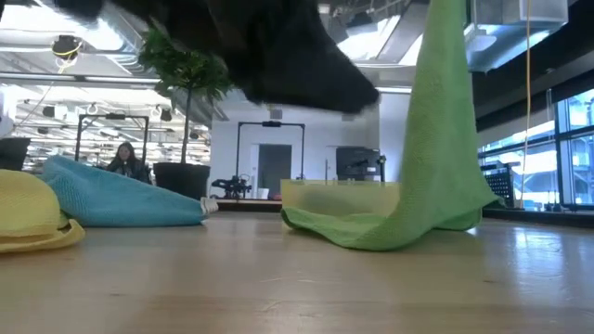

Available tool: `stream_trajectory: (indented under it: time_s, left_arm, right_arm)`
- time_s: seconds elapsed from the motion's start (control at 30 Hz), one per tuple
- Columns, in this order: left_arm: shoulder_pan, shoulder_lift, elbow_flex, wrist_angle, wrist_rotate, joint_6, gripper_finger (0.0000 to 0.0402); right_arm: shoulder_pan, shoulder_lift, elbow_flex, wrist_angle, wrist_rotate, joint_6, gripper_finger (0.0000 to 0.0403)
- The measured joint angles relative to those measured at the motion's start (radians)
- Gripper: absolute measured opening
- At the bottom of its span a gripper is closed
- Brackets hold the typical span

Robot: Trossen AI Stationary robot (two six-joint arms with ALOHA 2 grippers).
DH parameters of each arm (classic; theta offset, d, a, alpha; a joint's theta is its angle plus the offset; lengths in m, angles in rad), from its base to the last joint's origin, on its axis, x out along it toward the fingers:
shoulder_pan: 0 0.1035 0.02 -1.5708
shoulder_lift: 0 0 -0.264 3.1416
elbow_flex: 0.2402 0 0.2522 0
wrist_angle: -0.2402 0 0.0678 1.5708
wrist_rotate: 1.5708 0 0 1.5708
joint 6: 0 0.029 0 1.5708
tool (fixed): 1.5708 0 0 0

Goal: Fold microfiber towels
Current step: Fold the green microfiber towel

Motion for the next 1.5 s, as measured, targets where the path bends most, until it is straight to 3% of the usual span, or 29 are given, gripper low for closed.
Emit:
stream_trajectory:
  time_s: [0.13,0.3,0.57,0.97,1.13,1.3,1.5]
  left_arm:
    - [0.006,0.083,0.007,0.106,0.007,0.075,0.0137]
    - [0.011,0.143,0.072,0.104,0.019,0.081,0.0141]
    - [0.070,0.157,0.090,-0.216,0.018,-0.138,0.0141]
    - [0.182,0.146,0.097,-0.456,0.009,-0.251,0.0138]
    - [0.239,0.121,0.096,-0.585,-0.032,-0.246,0.0136]
    - [0.275,0.059,0.088,-0.742,-0.053,-0.225,0.0135]
    - [0.206,-0.083,0.091,-0.719,-0.103,-0.169,0.0135]
  right_arm:
    - [-0.032,0.022,0.000,0.000,-0.003,-0.004,0.0000]
    - [-0.072,0.045,0.000,0.001,-0.017,-0.004,0.0000]
    - [-0.091,0.063,0.000,-0.072,-0.115,0.074,0.0000]
    - [-0.061,0.152,0.000,-0.259,-0.248,0.330,0.0000]
    - [-0.052,0.213,0.000,-0.325,-0.261,0.387,0.0000]
    - [-0.056,0.269,0.000,-0.372,-0.203,0.418,0.0000]
    - [-0.077,0.331,0.000,-0.385,-0.195,0.420,0.0000]
